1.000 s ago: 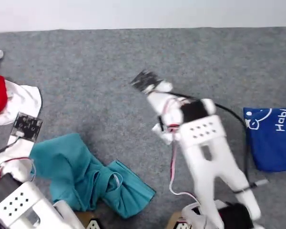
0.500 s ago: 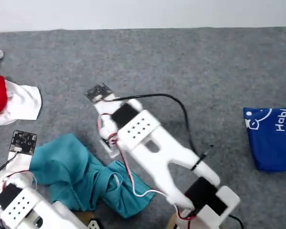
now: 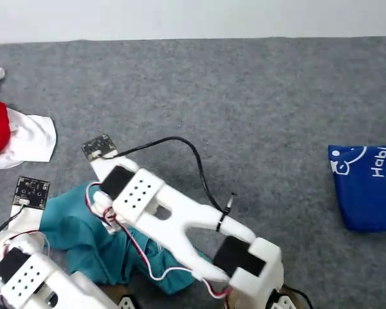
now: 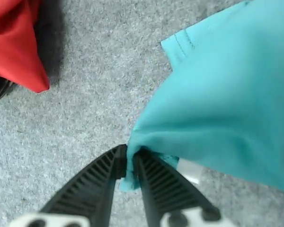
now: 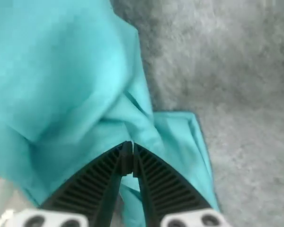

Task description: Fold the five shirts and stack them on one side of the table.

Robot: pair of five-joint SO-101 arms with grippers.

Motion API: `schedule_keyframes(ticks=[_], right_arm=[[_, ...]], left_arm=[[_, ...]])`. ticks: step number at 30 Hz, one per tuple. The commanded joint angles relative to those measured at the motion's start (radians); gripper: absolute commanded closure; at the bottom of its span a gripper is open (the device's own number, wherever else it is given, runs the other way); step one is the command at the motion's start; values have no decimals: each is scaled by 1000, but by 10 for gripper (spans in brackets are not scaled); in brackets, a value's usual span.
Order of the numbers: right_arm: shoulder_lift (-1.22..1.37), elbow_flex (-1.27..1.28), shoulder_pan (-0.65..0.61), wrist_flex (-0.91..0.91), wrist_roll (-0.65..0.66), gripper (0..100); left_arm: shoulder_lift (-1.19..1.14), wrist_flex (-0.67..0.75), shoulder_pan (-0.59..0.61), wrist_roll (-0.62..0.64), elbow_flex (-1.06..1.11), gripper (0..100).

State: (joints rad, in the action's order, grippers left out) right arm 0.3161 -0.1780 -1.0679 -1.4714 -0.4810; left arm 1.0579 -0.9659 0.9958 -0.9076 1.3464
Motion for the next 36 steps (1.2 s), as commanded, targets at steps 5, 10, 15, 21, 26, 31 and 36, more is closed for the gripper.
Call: schedule_keyframes(ticks=[5, 10, 15, 21, 26, 31, 36], right_arm=[[122, -288, -28, -114, -21, 826], [214, -428, -73, -245, -84, 812], [248, -460, -114, -309, -92, 811], [259, -460, -125, -302, -92, 812], [294, -460, -125, -302, -92, 812], [341, -462, -122, -302, -92, 812], [357, -462, -120, -302, -92, 812]], left_arm=[[14, 21, -2, -3, -7, 997], [14, 23, -2, -5, -7, 997], [14, 23, -2, -5, -7, 997], [14, 23, -2, -5, -7, 997], [14, 23, -2, -5, -5, 997], [14, 21, 2, -5, 2, 997], [14, 21, 2, -5, 21, 997]])
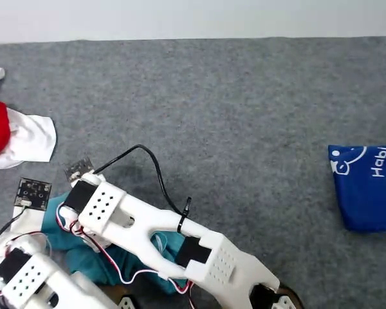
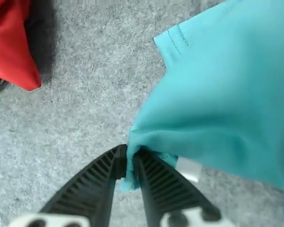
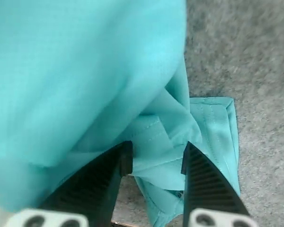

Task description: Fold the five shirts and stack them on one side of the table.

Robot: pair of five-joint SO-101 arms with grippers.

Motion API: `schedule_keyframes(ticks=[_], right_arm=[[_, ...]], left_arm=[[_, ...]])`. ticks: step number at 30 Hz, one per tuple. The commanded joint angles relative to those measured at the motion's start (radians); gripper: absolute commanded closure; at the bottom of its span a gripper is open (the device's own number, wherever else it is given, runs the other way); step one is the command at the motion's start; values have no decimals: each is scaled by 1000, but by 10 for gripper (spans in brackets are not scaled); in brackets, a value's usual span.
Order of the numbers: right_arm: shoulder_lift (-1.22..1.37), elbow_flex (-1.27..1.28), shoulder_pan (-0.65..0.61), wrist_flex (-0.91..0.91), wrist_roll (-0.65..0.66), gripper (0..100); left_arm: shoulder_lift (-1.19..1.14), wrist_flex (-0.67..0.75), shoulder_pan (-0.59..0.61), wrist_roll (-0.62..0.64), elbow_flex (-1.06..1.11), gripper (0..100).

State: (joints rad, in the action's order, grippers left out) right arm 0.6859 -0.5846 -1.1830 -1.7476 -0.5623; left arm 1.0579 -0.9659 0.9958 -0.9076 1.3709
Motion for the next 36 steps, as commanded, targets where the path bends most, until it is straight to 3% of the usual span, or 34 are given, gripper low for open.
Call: schedule_keyframes(ticks=[1, 6, 10, 23, 36], right_arm=[[-13, -55, -5, -25, -11, 812], [-12, -55, -5, -25, -9, 838], [-12, -57, 12, -24, -9, 989], [-50, -68, 74, -35, -2, 989], [-375, -72, 364, -36, 86, 991]], left_arm=[[14, 21, 2, -5, -4, 997], [14, 21, 0, -5, -1, 997], [14, 21, 0, -5, -1, 997], [14, 23, -2, -5, -8, 997], [15, -9, -15, 18, -211, 997]])
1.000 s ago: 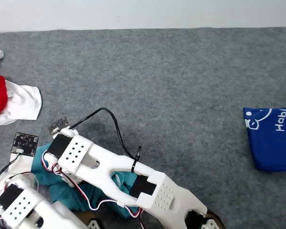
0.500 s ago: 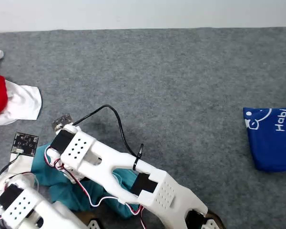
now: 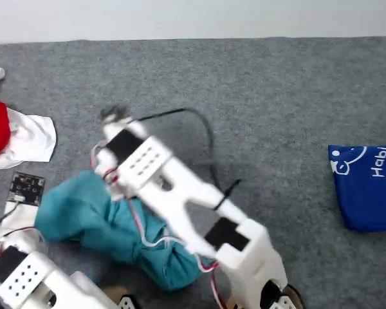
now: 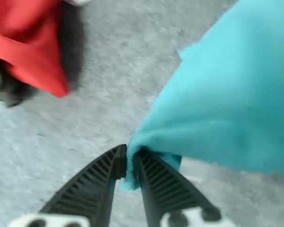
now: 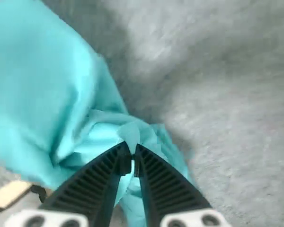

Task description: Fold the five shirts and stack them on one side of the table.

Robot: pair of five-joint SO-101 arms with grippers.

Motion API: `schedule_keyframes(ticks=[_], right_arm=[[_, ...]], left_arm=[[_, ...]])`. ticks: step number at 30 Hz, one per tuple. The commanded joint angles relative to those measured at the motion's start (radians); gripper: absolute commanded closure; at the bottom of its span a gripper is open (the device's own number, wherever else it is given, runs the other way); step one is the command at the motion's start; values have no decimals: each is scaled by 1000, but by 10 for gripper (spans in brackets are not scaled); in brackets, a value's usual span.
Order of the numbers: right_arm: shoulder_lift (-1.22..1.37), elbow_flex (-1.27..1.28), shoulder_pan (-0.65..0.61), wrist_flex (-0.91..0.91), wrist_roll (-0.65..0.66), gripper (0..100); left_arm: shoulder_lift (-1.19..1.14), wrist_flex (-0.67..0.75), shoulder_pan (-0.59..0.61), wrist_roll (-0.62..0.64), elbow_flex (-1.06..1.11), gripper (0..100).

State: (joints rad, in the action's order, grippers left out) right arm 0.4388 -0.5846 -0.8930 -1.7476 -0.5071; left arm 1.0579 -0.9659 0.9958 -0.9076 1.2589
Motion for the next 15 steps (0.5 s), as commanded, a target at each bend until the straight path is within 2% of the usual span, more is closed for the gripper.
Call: schedule_keyframes(ticks=[1, 4, 8, 15], right_arm=[[-154, -72, 96, -36, 46, 991], [-234, -72, 173, -36, 74, 991], [-323, -72, 291, -36, 124, 991], [-312, -69, 504, -19, 209, 991]], left_arm=[[15, -35, -32, 44, -140, 997], [15, -141, -109, 127, -306, 997], [14, -247, -269, 216, -504, 997], [6, -261, -511, 341, -558, 997]])
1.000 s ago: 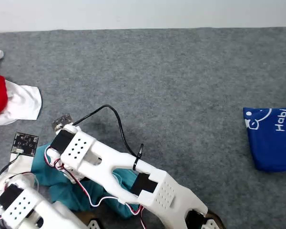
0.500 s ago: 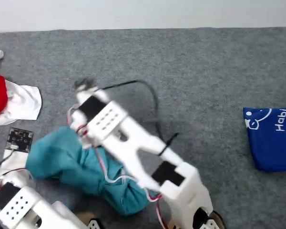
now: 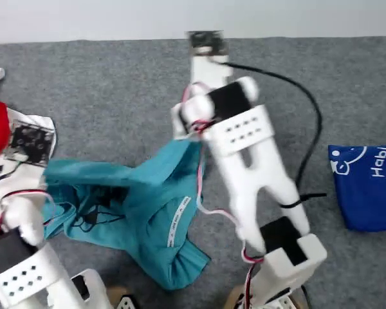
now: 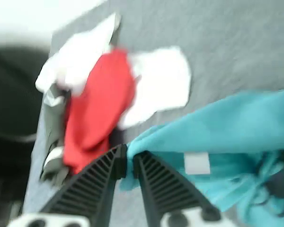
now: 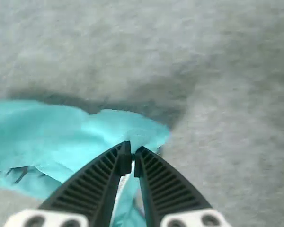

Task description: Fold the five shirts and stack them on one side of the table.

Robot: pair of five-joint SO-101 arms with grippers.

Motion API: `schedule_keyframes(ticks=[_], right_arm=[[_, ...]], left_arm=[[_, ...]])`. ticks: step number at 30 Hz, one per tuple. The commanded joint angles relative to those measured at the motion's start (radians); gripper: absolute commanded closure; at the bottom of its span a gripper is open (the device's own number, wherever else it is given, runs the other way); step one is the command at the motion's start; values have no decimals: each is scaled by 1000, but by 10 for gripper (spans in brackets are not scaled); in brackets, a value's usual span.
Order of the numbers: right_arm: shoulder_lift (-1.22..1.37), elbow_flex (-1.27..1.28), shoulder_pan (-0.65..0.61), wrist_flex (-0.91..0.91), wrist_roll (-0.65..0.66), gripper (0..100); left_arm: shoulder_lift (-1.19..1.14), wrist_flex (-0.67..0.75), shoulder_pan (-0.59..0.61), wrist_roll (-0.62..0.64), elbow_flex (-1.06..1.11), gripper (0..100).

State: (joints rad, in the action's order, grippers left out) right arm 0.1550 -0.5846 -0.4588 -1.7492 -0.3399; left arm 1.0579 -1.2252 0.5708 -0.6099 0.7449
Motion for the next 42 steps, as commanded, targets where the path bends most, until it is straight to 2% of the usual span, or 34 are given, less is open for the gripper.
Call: schedule_keyframes(ticks=[1, 6, 11, 16, 22, 28, 30, 42], right_arm=[[-10, -69, 87, -5, 54, 991], [134, -69, 125, 79, 61, 991], [302, -69, 127, 185, 61, 991], [400, -72, 131, 286, 64, 991], [438, -72, 130, 357, 170, 974], [406, -124, 130, 308, 176, 755], [407, -166, 130, 274, 176, 715], [573, -187, 133, 274, 138, 713]], left_arm=[[6, 0, -114, 49, -41, 997], [6, 187, -193, 51, 119, 997], [6, 385, -198, 51, 268, 997], [6, 496, -198, 49, 363, 997], [6, 540, -198, 46, 415, 997], [6, 543, -198, 46, 433, 997], [6, 543, -199, 46, 435, 997], [6, 543, -199, 46, 437, 997]])
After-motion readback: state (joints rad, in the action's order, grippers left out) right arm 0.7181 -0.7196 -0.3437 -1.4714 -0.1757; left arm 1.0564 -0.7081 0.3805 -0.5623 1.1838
